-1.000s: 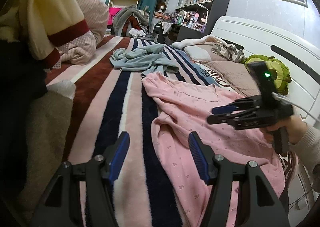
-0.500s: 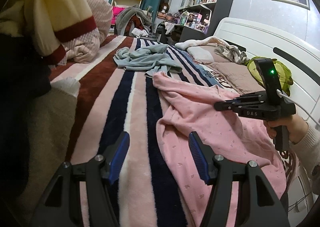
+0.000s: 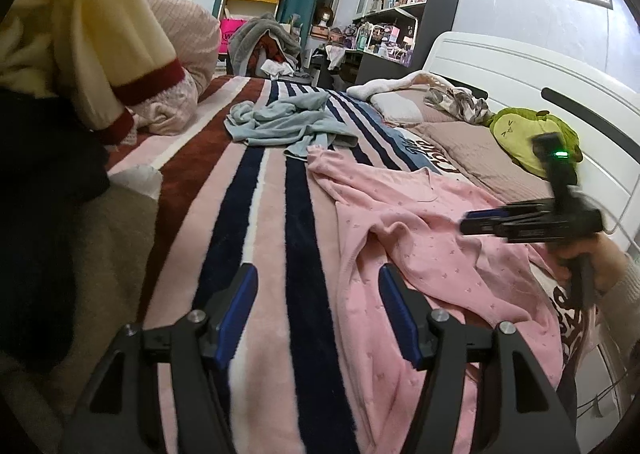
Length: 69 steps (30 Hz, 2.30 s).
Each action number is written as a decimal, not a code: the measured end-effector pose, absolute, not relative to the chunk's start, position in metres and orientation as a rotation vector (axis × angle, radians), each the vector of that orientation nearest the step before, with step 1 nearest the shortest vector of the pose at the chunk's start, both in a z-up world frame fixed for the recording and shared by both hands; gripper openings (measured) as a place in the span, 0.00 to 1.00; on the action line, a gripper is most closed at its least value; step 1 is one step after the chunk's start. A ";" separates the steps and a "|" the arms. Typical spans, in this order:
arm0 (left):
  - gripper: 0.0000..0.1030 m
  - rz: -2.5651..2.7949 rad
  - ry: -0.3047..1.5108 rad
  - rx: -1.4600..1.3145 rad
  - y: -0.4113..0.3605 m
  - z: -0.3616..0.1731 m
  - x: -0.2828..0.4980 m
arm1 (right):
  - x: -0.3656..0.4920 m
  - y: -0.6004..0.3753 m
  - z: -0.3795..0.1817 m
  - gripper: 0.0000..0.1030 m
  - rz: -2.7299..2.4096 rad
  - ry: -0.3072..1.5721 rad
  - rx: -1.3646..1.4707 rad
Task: Fold small clothes
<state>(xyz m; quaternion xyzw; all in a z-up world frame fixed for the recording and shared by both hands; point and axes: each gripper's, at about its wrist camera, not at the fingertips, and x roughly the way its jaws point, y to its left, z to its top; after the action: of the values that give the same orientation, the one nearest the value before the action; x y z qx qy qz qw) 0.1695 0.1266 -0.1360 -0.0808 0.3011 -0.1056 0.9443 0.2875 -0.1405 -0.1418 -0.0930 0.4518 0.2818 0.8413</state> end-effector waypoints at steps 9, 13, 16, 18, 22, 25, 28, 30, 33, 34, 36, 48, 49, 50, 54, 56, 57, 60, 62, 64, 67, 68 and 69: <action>0.59 -0.244 0.594 -0.161 0.109 -0.122 0.144 | 0.170 -0.148 -0.124 0.51 0.829 0.950 -0.134; 0.59 -0.260 0.585 -0.144 0.101 -0.114 0.131 | 0.150 -0.128 -0.149 0.54 0.830 0.990 -0.220; 0.59 -0.259 0.588 -0.131 0.098 -0.111 0.122 | 0.141 -0.121 -0.165 0.55 0.820 0.989 -0.311; 0.59 -0.253 0.598 -0.123 0.097 -0.111 0.117 | 0.137 -0.121 -0.169 0.34 0.791 0.964 -0.377; 0.59 -0.249 0.606 -0.113 0.095 -0.112 0.112 | 0.139 -0.137 -0.160 0.04 0.734 0.936 -0.383; 0.59 -0.254 0.606 -0.103 0.089 -0.110 0.110 | 0.133 -0.152 -0.148 0.03 0.688 0.881 -0.394; 0.59 -0.258 0.605 -0.089 0.084 -0.107 0.111 | 0.127 -0.171 -0.131 0.03 0.633 0.829 -0.348; 0.59 -0.262 0.606 -0.083 0.079 -0.106 0.111 | 0.125 -0.188 -0.119 0.03 0.596 0.796 -0.310; 0.59 -0.265 0.609 -0.075 0.072 -0.104 0.113 | 0.120 -0.211 -0.106 0.03 0.552 0.775 -0.267; 0.59 -0.267 0.611 -0.073 0.071 -0.104 0.114 | 0.117 -0.218 -0.104 0.03 0.544 0.776 -0.257; 0.59 -0.272 0.618 -0.065 0.064 -0.104 0.117 | 0.114 -0.232 -0.102 0.03 0.532 0.785 -0.239; 0.59 -0.304 0.662 -0.021 0.036 -0.111 0.129 | 0.107 -0.282 -0.115 0.46 0.530 0.813 -0.033; 0.59 -0.306 0.661 -0.021 0.034 -0.111 0.128 | 0.109 -0.276 -0.112 0.49 0.564 0.798 -0.033; 0.59 -0.310 0.660 -0.020 0.032 -0.111 0.128 | 0.110 -0.269 -0.110 0.50 0.589 0.789 -0.041; 0.59 -0.317 0.660 -0.013 0.031 -0.111 0.128 | 0.123 -0.232 -0.114 0.56 0.690 0.763 -0.085; 0.59 -0.314 0.661 -0.015 0.033 -0.111 0.128 | 0.131 -0.217 -0.122 0.55 0.689 0.765 -0.124; 0.59 -0.310 0.661 -0.017 0.035 -0.110 0.127 | 0.137 -0.210 -0.128 0.50 0.680 0.777 -0.157; 0.59 -0.297 0.661 -0.020 0.040 -0.111 0.126 | 0.142 -0.208 -0.137 0.03 0.666 0.803 -0.193; 0.59 -0.291 0.662 -0.024 0.044 -0.112 0.126 | 0.139 -0.217 -0.132 0.01 0.655 0.793 -0.187; 0.59 -0.285 0.667 -0.030 0.047 -0.114 0.126 | 0.131 -0.232 -0.122 0.01 0.641 0.776 -0.167; 0.59 -0.283 0.670 -0.035 0.048 -0.116 0.126 | 0.119 -0.254 -0.104 0.01 0.593 0.752 -0.153; 0.59 -0.285 0.669 -0.035 0.048 -0.116 0.126 | 0.112 -0.265 -0.098 0.01 0.582 0.750 -0.142; 0.59 -0.288 0.668 -0.036 0.048 -0.116 0.126 | 0.109 -0.269 -0.096 0.01 0.582 0.749 -0.134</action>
<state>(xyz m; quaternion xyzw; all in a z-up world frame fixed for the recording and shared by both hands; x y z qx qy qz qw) 0.1260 0.0478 -0.1162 -0.0178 0.3267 -0.1409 0.9344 0.1092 -0.2694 -0.0957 -0.0643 0.3603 0.2799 0.8876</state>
